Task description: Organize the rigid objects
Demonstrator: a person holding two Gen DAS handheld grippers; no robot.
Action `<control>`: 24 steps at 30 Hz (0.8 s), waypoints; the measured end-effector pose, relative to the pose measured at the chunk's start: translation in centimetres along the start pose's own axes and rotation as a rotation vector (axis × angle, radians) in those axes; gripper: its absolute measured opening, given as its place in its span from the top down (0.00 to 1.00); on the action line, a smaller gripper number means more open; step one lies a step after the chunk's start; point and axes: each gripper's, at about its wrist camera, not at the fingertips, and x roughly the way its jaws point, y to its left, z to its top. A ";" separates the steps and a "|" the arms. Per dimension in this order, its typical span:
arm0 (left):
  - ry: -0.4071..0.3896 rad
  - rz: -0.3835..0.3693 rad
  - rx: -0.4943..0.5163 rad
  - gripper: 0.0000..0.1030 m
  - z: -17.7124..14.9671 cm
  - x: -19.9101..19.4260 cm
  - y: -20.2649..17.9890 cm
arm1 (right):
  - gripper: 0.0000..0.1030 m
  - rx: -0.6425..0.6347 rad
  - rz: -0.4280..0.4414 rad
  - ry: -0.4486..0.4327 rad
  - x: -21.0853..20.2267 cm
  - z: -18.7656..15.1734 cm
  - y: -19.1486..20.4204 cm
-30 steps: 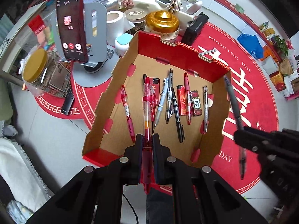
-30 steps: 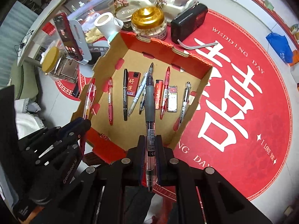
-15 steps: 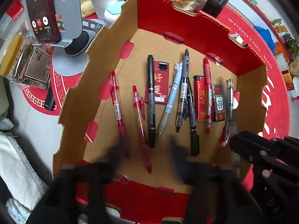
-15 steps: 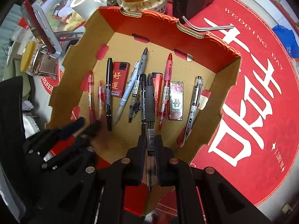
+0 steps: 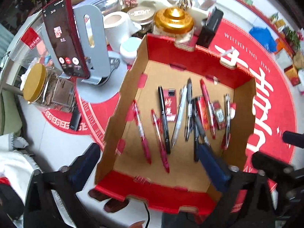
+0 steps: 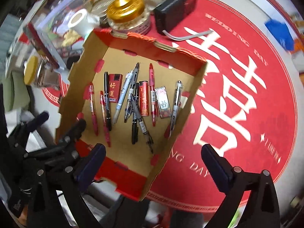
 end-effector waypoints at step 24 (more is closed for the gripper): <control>-0.017 -0.010 0.058 0.00 -2.0 -5.1 -1.8 | 0.02 -0.021 -0.020 -0.034 -5.2 -2.4 1.4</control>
